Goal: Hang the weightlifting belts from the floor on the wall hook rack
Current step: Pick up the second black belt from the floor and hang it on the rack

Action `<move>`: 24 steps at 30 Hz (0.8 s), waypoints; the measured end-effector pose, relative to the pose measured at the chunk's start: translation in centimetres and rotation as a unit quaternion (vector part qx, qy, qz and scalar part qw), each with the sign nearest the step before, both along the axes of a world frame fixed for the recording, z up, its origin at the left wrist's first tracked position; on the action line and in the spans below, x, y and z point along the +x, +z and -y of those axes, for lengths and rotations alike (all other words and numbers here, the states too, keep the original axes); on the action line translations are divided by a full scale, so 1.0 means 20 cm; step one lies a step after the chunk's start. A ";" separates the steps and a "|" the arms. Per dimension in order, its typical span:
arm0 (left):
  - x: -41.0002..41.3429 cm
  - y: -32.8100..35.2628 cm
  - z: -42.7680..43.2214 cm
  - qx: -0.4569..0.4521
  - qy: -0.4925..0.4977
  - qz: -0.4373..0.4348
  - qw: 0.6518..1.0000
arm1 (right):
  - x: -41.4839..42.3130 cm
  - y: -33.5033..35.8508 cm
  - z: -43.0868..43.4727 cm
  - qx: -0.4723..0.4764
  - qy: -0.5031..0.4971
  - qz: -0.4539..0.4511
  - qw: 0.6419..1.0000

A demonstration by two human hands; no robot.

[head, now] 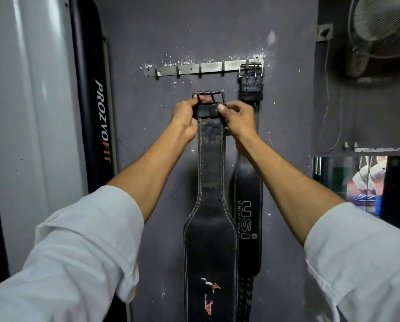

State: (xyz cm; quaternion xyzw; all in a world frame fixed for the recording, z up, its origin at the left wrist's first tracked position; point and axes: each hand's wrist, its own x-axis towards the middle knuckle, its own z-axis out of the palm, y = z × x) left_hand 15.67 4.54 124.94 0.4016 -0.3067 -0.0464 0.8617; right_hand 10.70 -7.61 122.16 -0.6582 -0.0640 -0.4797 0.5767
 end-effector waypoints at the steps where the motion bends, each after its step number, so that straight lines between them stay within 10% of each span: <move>1: 0.00 0.04 0.01 -0.001 -0.007 0.002 1.000 | 0.00 0.03 0.01 -0.003 -0.011 0.012 1.000; 14: 0.19 0.28 0.27 0.160 0.148 0.118 0.969 | 0.23 0.42 0.29 0.039 -0.138 0.065 0.988; 24: 0.47 0.38 0.48 0.084 0.286 0.216 0.930 | 0.47 0.68 0.40 0.040 -0.170 0.058 0.983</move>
